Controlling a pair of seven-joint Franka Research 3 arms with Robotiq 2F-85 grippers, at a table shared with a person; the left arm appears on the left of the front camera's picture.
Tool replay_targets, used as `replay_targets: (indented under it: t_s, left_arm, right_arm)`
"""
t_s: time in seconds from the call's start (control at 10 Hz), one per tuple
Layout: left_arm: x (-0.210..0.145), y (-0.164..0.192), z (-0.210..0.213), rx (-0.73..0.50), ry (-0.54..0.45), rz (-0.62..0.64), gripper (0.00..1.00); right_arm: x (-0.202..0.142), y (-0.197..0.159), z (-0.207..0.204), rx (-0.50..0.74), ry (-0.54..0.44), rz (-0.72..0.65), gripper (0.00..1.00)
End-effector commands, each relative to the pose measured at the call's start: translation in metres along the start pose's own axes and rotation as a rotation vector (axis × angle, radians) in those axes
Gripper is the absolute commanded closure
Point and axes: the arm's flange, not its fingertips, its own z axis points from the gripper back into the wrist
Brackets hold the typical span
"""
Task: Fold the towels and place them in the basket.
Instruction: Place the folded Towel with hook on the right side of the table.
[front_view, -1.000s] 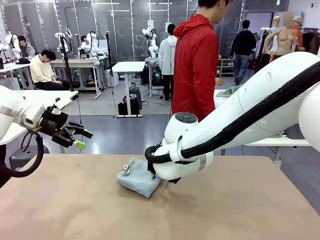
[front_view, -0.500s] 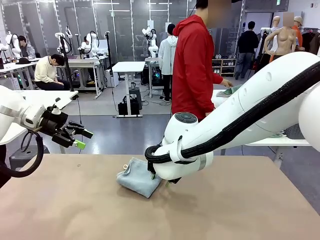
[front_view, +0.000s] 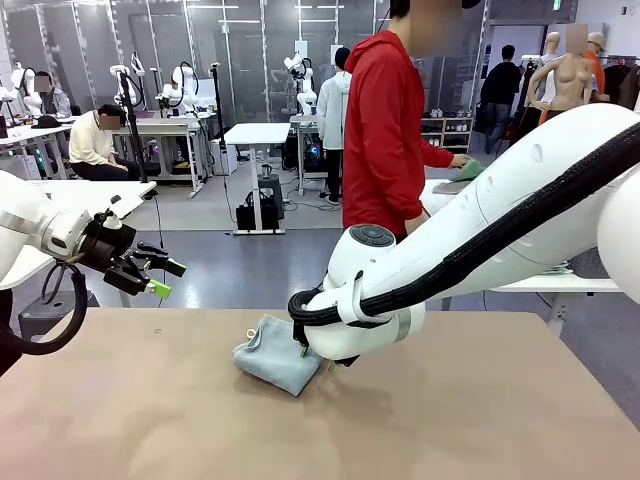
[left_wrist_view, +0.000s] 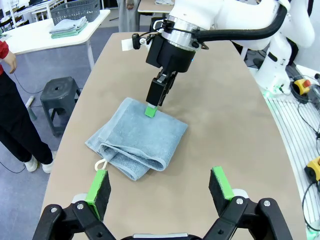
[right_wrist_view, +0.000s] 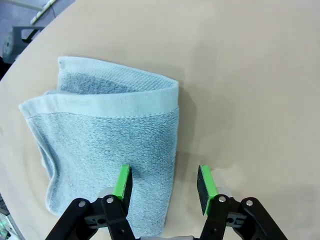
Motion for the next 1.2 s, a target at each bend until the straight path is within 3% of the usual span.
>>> replay_targets:
  t_s: [0.0, 0.1, 0.2, 0.3, 0.4, 0.5, 0.6, 0.7, 1.0, 1.1]
  left_arm:
    - [0.002, 0.0, 0.0, -0.001, 0.002, 0.016, 0.0]
    - [0.002, 0.0, 0.0, -0.001, 0.002, 0.016, 0.0]
    - [0.002, 0.0, 0.0, -0.001, 0.002, 0.016, 0.0]
    - [0.002, 0.0, 0.0, -0.001, 0.002, 0.016, 0.0]
    - [0.002, 0.0, 0.0, -0.001, 0.002, 0.016, 0.0]
    - [0.002, 0.0, 0.0, -0.001, 0.002, 0.016, 0.0]
    - [0.002, 0.0, 0.0, -0.001, 0.002, 0.016, 0.0]
    - [0.002, 0.0, 0.0, -0.001, 0.002, 0.016, 0.0]
    - [0.002, 0.0, 0.0, -0.001, 0.002, 0.016, 0.0]
    - [0.002, 0.0, 0.0, -0.001, 0.002, 0.016, 0.0]
  right_arm:
    - [-0.001, 0.002, -0.004, 0.041, 0.004, 0.003, 0.33]
    - [0.001, 0.003, -0.003, 0.053, 0.016, 0.01, 0.53]
    - [0.003, 0.004, -0.003, 0.053, 0.015, 0.006, 0.53]
    - [0.004, 0.004, -0.003, 0.053, 0.014, 0.005, 0.73]
    - [0.006, 0.005, -0.003, 0.06, 0.009, 0.004, 0.59]
    - [0.006, 0.005, -0.003, 0.06, 0.003, 0.004, 0.93]
    - [0.004, 0.006, -0.003, 0.043, -0.022, 0.012, 0.79]
    - [0.004, 0.006, -0.004, 0.041, -0.017, 0.02, 1.0]
    - [0.002, 0.005, -0.012, 0.008, -0.014, 0.049, 1.0]
    - [0.0, 0.007, -0.015, 0.018, -0.072, 0.035, 1.0]
